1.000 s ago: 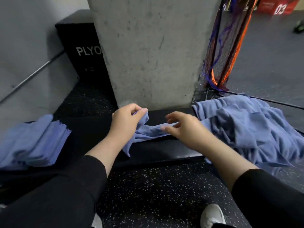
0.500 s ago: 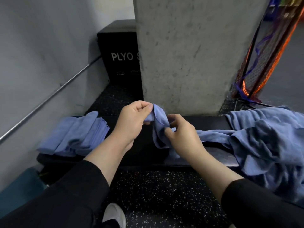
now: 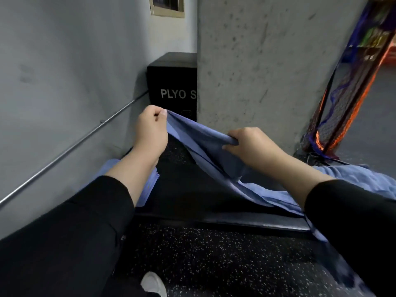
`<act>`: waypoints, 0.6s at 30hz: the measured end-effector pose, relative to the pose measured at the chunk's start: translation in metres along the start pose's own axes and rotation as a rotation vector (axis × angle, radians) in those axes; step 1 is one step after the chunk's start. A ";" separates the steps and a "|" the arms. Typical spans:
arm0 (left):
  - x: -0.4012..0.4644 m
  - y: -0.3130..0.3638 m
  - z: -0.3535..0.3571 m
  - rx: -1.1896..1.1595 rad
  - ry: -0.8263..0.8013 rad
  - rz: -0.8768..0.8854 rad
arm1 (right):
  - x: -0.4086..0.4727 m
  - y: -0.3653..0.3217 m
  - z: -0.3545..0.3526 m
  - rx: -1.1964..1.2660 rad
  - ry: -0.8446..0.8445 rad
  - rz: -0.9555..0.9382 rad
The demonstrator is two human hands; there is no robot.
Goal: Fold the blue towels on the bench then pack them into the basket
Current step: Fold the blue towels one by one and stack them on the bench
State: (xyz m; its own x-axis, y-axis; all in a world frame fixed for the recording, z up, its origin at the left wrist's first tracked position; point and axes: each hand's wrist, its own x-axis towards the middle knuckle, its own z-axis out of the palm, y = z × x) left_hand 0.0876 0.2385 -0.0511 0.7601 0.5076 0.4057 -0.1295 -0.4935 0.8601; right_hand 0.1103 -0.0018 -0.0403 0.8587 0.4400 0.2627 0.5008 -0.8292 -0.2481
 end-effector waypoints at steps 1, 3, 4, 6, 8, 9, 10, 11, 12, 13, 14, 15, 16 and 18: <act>0.005 0.006 -0.008 0.049 0.007 0.038 | 0.004 0.001 -0.011 -0.040 0.022 0.034; 0.013 0.019 -0.023 0.135 0.034 0.110 | 0.010 0.004 -0.031 -0.023 0.101 0.115; 0.017 0.024 -0.030 0.171 0.055 0.146 | 0.011 0.005 -0.042 0.026 0.143 0.146; 0.021 0.035 -0.043 0.248 0.090 0.242 | 0.011 0.008 -0.063 0.175 0.235 0.189; 0.024 0.045 -0.053 0.381 0.086 0.396 | 0.007 0.008 -0.082 0.338 0.316 0.210; 0.025 0.047 -0.056 0.452 0.059 0.483 | 0.003 0.009 -0.088 0.399 0.333 0.213; 0.026 0.047 -0.058 0.502 0.022 0.550 | 0.000 0.010 -0.093 0.431 0.327 0.209; 0.027 0.046 -0.059 0.522 -0.015 0.578 | -0.004 0.012 -0.097 0.436 0.290 0.205; 0.029 0.043 -0.059 0.515 -0.045 0.557 | -0.008 0.016 -0.100 0.430 0.227 0.201; 0.028 0.041 -0.057 0.487 -0.072 0.493 | -0.012 0.020 -0.102 0.432 0.148 0.201; 0.026 0.037 -0.054 0.442 -0.106 0.395 | -0.018 0.025 -0.103 0.443 0.059 0.206; 0.022 0.034 -0.049 0.389 -0.147 0.288 | -0.023 0.030 -0.103 0.459 -0.034 0.213; 0.018 0.031 -0.044 0.317 -0.192 0.189 | -0.029 0.035 -0.102 0.471 -0.122 0.222; 0.007 0.020 -0.034 0.142 -0.322 0.006 | -0.041 0.048 -0.095 0.494 -0.261 0.249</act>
State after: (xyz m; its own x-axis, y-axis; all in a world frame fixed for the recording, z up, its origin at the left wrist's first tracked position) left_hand 0.0682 0.2562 -0.0208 0.9242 0.2668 0.2733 -0.0623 -0.6007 0.7971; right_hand 0.0893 -0.0920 0.0253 0.9234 0.3753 -0.0802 0.2195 -0.6879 -0.6919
